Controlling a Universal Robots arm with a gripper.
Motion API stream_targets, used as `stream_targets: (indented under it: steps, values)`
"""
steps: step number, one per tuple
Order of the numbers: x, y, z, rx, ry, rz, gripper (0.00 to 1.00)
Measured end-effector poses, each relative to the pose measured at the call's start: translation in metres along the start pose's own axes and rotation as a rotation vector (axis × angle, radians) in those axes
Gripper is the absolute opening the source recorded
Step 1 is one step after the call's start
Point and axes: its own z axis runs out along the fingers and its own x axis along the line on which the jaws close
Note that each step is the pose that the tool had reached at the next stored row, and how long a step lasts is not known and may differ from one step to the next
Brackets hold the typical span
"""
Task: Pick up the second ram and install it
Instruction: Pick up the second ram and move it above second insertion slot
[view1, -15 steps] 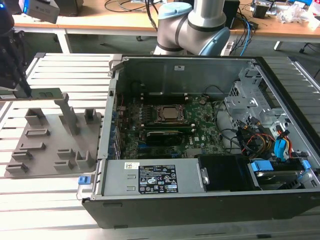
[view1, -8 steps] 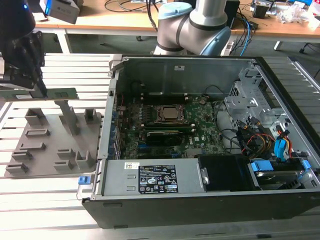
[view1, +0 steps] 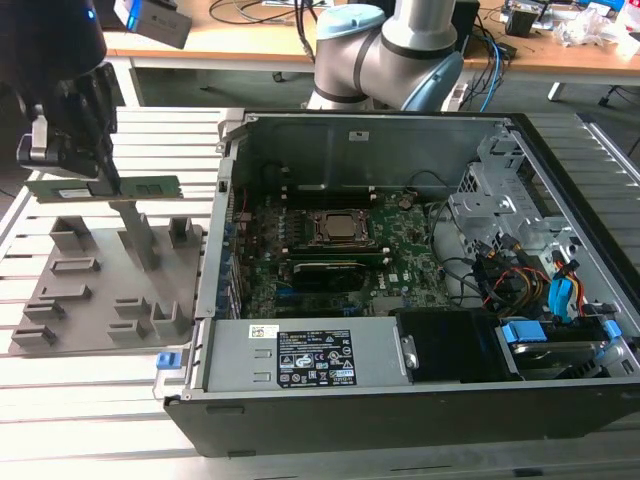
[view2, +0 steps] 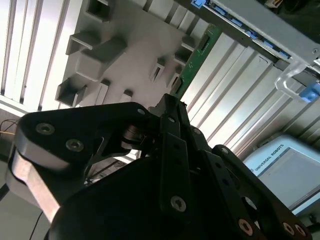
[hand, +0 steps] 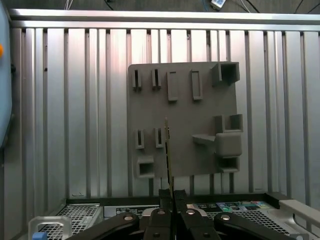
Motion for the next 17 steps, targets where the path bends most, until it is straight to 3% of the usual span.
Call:
stream_targets:
  steps: [17]
  values:
    - [-0.0009,-0.0624,-0.0026,0.0,0.0,0.0,0.14]
